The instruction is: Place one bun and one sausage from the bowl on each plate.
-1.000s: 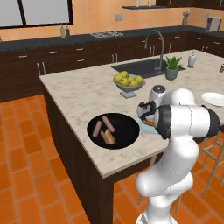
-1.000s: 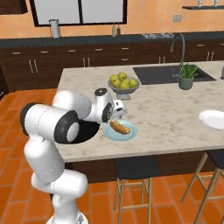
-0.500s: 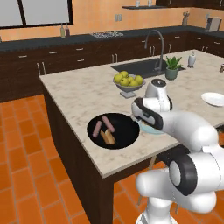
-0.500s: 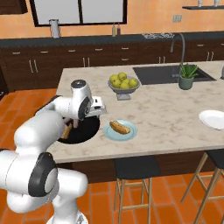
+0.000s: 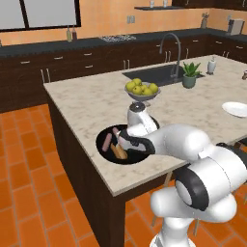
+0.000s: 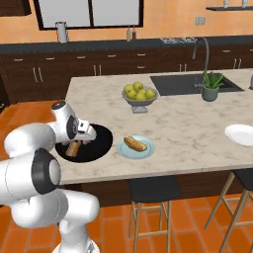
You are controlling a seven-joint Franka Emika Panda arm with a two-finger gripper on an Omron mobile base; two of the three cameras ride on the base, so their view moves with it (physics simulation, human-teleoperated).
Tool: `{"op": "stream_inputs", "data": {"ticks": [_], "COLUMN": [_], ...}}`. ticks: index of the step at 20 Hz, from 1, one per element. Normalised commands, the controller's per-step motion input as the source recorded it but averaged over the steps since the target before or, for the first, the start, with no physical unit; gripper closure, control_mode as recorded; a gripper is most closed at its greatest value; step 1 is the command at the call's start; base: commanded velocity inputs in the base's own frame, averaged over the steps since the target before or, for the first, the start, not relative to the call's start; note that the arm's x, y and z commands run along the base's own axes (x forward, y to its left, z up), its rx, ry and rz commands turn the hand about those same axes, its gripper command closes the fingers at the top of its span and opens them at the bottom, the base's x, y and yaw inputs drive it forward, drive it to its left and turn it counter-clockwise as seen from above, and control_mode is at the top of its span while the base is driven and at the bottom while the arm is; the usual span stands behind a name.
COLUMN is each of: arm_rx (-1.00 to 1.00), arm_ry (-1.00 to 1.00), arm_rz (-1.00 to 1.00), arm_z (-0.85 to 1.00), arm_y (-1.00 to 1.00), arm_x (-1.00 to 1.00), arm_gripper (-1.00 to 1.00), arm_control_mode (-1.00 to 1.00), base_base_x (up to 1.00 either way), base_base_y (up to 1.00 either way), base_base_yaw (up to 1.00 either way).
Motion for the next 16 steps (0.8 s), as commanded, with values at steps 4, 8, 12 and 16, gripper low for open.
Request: {"op": "stream_inputs", "data": {"ticks": [4, 8, 12, 16], "arm_rx": [0.0, 0.03, 0.01, 0.0], "arm_ry": [0.02, 0.13, 0.05, 0.0], "arm_rz": [0.01, 0.1, 0.14, 0.06], "arm_z": [-0.02, -0.05, -0.29, -0.32], "arm_y": [0.22, 0.05, 0.07, 0.06], "arm_x": [0.55, 0.82, 0.17, 0.41], "arm_gripper": [-1.0, -1.0, -1.0, -1.0], "arm_control_mode": [-1.0, -1.0, -1.0, -1.0], "base_base_x": [0.0, 0.0, 0.0, 0.0], "base_base_y": [0.0, 0.0, 0.0, 0.0], "base_base_yaw": [0.0, 0.0, 0.0, 0.0]}}
